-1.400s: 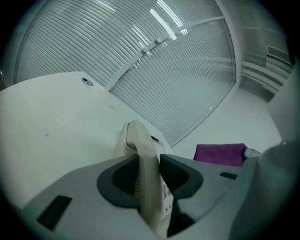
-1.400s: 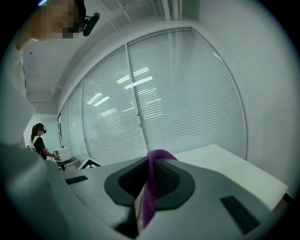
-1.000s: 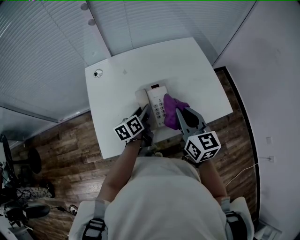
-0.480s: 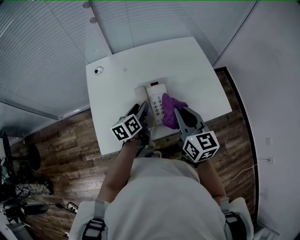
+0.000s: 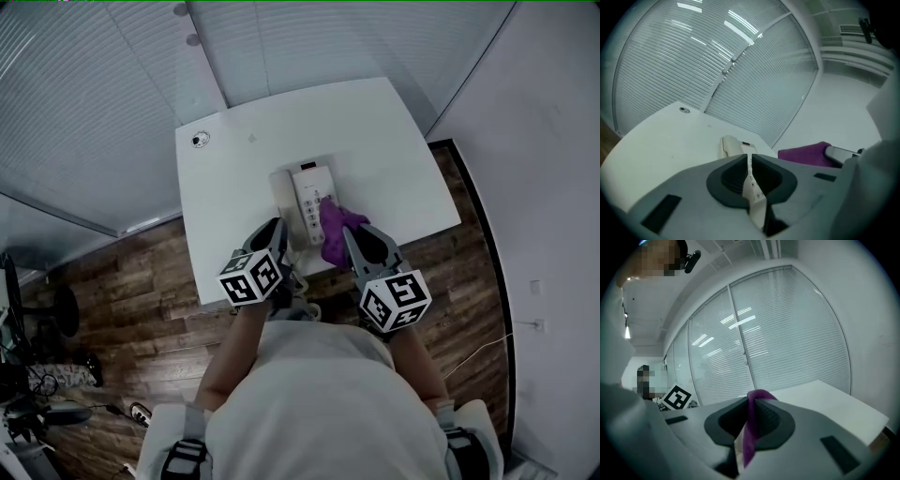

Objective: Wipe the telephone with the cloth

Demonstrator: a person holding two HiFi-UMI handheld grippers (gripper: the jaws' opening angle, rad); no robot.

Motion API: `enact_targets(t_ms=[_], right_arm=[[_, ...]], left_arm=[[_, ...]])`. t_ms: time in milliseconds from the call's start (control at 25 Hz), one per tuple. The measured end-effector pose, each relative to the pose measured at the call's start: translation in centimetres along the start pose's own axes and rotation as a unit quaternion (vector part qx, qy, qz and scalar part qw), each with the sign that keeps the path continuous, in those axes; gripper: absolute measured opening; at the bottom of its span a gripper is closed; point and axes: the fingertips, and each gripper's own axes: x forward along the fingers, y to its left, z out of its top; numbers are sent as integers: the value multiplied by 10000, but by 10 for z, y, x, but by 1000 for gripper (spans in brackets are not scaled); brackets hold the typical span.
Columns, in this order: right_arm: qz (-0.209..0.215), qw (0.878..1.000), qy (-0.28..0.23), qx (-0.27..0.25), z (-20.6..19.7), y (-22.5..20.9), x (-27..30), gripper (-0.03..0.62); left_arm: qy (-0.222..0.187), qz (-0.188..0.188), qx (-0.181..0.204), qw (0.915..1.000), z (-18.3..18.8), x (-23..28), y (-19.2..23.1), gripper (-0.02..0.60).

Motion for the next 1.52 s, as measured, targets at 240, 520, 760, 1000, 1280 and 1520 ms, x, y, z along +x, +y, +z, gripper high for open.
enact_targets(t_ms=[240, 520, 760, 1000, 1280, 1520], right_arm=[[37, 10000, 23, -23, -2, 13, -3, 43], [26, 10000, 51, -16, -7, 38, -6, 43], [-46, 10000, 89, 4, -12, 68, -11, 43], [-187, 9998, 100, 38, -26, 100, -18, 43], [-327, 9994, 3, 65, -35, 144, -26, 43], [-473, 9988, -34, 121, -51, 179, -39, 43]], left_arm=[[199, -170, 389, 9989, -1, -20, -17, 23], [420, -484, 461, 9969, -5, -43, -19, 21], [619, -612, 543, 9947, -5, -71, -13, 21], [743, -892, 582, 9915, -10, -104, -7, 21], [803, -1141, 768, 9872, -10, -145, 2, 21], [896, -1313, 853, 9836, -19, -180, 14, 21]])
